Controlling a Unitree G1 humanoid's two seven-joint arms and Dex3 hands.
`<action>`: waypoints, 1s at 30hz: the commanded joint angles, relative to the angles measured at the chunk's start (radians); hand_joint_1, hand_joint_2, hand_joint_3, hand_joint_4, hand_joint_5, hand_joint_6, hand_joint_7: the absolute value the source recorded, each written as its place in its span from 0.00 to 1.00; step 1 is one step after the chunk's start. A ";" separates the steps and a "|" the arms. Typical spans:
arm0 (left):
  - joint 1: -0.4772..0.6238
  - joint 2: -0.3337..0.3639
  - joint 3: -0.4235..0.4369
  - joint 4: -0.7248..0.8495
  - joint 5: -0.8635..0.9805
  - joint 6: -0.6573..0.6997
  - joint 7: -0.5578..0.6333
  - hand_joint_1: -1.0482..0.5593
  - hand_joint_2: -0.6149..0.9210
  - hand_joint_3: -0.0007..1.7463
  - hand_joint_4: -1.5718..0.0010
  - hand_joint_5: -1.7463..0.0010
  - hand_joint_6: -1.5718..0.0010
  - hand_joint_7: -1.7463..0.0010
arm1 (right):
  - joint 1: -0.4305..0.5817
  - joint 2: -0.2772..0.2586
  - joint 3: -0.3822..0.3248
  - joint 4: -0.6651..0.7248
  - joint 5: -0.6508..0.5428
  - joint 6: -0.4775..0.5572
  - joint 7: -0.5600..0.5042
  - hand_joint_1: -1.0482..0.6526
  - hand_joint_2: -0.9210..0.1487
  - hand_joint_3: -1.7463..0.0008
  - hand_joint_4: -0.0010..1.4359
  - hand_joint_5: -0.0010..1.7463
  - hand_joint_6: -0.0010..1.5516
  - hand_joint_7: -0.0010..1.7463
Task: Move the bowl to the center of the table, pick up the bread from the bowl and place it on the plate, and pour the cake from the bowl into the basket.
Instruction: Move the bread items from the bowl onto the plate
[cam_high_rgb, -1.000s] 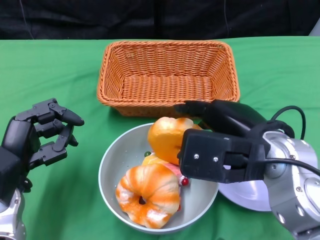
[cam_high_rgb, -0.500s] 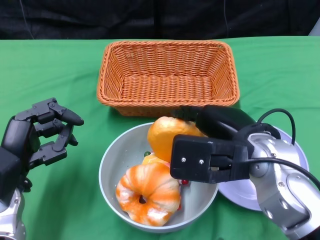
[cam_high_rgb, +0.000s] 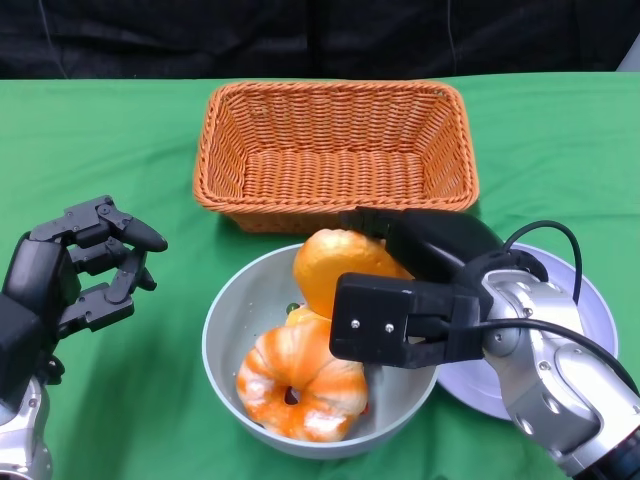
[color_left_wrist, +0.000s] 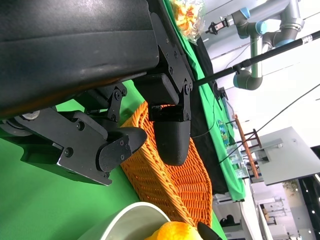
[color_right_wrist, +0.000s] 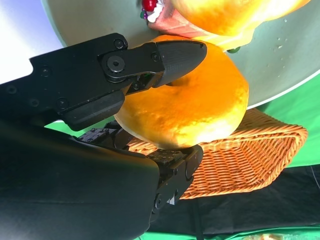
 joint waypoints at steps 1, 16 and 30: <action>-0.009 0.012 0.008 0.012 -0.014 -0.004 -0.017 0.66 0.84 0.54 0.52 0.10 0.48 0.34 | -0.002 0.008 0.005 0.026 -0.009 -0.022 -0.051 0.09 0.00 0.86 0.44 0.02 0.23 0.01; -0.014 0.008 0.012 0.024 -0.033 -0.013 -0.043 0.65 0.86 0.49 0.51 0.11 0.47 0.35 | 0.042 0.044 -0.035 0.225 0.050 -0.384 -0.499 0.48 0.04 1.00 0.54 0.65 0.72 0.07; -0.015 0.013 0.009 0.027 -0.016 -0.016 -0.025 0.66 0.85 0.52 0.52 0.10 0.48 0.34 | 0.026 0.033 -0.057 0.300 0.053 -0.517 -0.589 0.48 0.01 1.00 0.55 0.68 0.74 0.05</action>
